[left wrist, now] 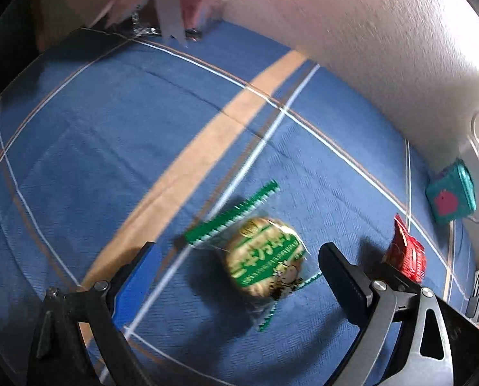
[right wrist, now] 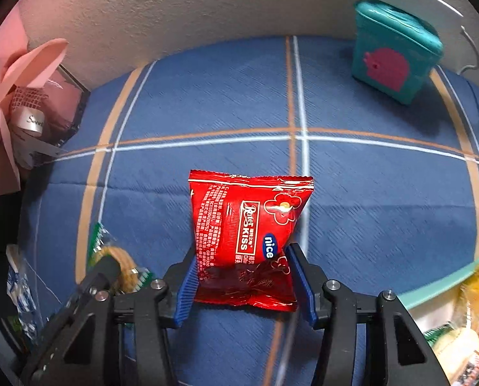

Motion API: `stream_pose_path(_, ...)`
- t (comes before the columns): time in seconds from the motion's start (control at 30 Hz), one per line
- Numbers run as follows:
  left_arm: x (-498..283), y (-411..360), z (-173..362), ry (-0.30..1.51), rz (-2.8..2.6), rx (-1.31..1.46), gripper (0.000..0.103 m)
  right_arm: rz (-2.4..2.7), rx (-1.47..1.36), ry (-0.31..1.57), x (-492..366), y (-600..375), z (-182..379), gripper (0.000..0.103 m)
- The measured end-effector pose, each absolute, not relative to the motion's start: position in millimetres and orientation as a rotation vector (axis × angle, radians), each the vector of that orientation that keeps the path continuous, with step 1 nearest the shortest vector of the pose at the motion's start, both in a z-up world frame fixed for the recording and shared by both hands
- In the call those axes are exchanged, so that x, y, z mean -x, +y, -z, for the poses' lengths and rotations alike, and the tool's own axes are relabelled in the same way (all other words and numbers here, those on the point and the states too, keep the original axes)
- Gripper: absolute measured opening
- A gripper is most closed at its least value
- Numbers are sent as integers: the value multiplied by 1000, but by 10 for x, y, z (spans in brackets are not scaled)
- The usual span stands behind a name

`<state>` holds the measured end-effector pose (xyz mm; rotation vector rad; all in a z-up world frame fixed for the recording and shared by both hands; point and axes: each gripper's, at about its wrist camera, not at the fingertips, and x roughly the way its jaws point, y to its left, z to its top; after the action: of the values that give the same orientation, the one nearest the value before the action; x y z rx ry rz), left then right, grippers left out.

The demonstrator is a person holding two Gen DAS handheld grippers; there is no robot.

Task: Organize snacks
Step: 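Grasp the red Rose Kiss packet with the right tool while the left grasps the green biscuit, then carry the red packet and green biscuit over the white tray with both tools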

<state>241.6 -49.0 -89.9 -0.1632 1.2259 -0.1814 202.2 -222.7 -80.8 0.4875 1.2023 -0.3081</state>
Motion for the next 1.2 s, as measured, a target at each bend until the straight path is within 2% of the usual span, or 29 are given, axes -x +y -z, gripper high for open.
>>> stream_pose_path(0.37,-2432,-732,938,1190,128,96,98,313,-489,1241,-1723,-2284,809,55)
stream_pose_path(0.43,-2427,-714,929,1188,122,92,95,312,-486,1246,-1698,-2270,815,55)
stream_pose_path(0.5,-2415,-698,906,1190,107,78,87,314,-479,1251,-1686,-2256,821,55)
stream_pose_path(0.57,-2386,-668,895,1185,96,71,71,317,-478,1254,-1670,-2249,821,55)
stream_pose_path(0.6,-2380,-656,891,1184,90,67,66,319,-478,1254,-1661,-2244,818,55)
stream_pose_path(0.63,-2374,-644,882,1184,85,64,55,320,-478,1254,-1659,-2240,816,55)
stream_pose_path(0.67,-2372,-629,871,1185,81,65,52,322,-479,1254,-1656,-2234,817,55)
stream_pose_path(0.87,-2325,-546,835,1218,119,109,51,317,-489,1255,-1594,-2173,796,54)
stream_pose_path(1.2,-1914,-513,552,1241,179,140,51,290,-473,1174,-1084,-2033,213,54)
